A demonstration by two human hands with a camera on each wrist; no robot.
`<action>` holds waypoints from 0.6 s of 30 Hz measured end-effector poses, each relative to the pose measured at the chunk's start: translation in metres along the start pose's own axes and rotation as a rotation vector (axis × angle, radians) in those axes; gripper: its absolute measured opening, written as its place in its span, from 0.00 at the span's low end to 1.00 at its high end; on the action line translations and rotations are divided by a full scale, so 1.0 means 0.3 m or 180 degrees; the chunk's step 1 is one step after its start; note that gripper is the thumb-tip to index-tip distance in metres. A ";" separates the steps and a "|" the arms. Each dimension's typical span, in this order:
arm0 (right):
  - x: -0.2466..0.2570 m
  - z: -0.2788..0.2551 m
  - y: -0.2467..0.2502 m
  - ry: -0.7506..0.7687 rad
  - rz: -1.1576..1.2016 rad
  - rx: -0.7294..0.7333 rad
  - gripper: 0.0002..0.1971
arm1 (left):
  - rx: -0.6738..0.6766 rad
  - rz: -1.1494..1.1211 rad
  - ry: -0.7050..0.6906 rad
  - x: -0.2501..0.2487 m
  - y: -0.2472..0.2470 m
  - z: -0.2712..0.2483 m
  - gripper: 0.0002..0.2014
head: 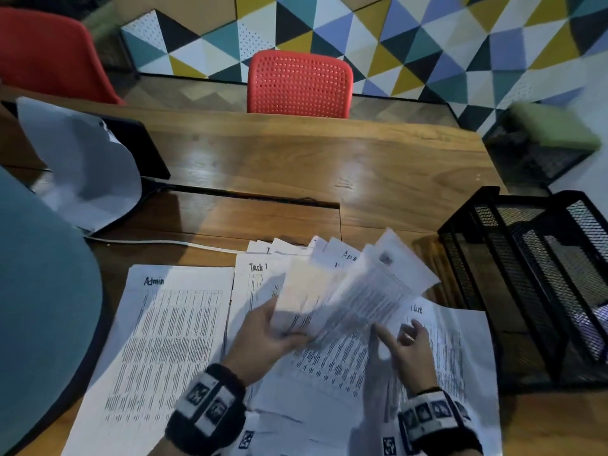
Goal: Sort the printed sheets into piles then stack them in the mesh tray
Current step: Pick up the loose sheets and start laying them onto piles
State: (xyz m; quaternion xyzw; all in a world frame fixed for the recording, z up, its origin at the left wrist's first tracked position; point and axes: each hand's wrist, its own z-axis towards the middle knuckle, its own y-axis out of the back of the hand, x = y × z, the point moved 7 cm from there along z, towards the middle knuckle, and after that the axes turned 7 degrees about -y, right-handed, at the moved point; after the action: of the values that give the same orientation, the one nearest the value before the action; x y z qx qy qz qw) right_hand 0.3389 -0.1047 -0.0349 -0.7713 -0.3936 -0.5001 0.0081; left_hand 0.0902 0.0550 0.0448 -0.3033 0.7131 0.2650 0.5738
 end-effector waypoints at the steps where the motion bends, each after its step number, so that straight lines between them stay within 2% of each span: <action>1: 0.009 -0.002 -0.003 0.0010 0.0386 0.0255 0.41 | 0.0176 -0.0093 -0.0045 -0.014 0.013 -0.019 0.24; 3: 0.054 -0.023 0.003 0.0312 0.0837 0.0571 0.23 | 0.0352 -0.0275 -0.0051 -0.022 0.043 -0.050 0.22; 4: 0.079 -0.038 0.016 0.0486 0.0874 0.0540 0.13 | 0.0342 -0.0387 -0.0020 -0.021 0.057 -0.059 0.18; 6: 0.096 -0.042 0.030 0.0531 0.1107 0.0531 0.05 | 0.0149 -0.0430 0.0002 -0.011 0.087 -0.068 0.10; 8: 0.094 -0.046 0.028 0.0400 0.1399 0.0667 0.12 | -0.0234 -0.0438 0.0119 0.040 0.122 -0.062 0.09; 11: 0.057 -0.047 0.025 0.0070 0.1610 0.0830 0.12 | -0.0763 -0.0482 0.0372 0.128 0.163 -0.042 0.12; 14: 0.024 -0.061 0.003 -0.0048 0.1311 0.1006 0.16 | -0.0860 -0.0375 0.0449 0.162 0.160 -0.018 0.13; 18: 0.011 -0.095 -0.051 -0.0140 0.1135 0.1284 0.11 | -0.0685 -0.0248 0.0556 0.174 0.135 0.008 0.12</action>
State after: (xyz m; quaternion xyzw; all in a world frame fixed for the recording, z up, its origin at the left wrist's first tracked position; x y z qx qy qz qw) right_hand 0.3082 -0.1039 -0.0239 -0.8219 -0.3433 -0.3854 0.2410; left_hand 0.0536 0.0773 -0.0056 -0.4125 0.7155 0.2900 0.4836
